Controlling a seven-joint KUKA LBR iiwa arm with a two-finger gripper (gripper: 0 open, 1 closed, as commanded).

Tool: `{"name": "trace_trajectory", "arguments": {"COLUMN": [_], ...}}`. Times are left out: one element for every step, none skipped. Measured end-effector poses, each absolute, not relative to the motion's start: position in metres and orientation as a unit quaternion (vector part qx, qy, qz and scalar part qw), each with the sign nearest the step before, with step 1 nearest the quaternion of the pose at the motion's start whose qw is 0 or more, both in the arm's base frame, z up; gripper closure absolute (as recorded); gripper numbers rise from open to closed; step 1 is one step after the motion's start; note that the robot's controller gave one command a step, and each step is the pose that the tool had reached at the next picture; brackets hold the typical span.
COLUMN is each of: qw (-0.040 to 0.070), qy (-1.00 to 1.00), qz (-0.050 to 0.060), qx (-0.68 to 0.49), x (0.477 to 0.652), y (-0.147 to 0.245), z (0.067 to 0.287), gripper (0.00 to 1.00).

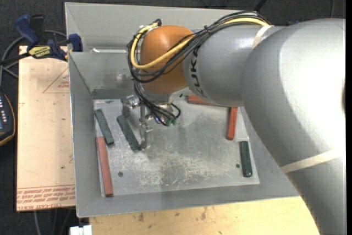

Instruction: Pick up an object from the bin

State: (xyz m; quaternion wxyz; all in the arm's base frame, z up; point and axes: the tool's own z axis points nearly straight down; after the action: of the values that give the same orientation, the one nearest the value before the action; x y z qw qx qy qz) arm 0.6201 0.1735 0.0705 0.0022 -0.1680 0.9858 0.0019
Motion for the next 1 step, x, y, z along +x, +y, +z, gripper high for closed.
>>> {"name": "trace_trajectory", "arguments": {"qw": [0.001], "qy": [0.993], "qz": [0.001], "qx": [-0.119], "x": [0.5934], "y": [0.1605], "z": [0.0960], "gripper": [0.00]}}
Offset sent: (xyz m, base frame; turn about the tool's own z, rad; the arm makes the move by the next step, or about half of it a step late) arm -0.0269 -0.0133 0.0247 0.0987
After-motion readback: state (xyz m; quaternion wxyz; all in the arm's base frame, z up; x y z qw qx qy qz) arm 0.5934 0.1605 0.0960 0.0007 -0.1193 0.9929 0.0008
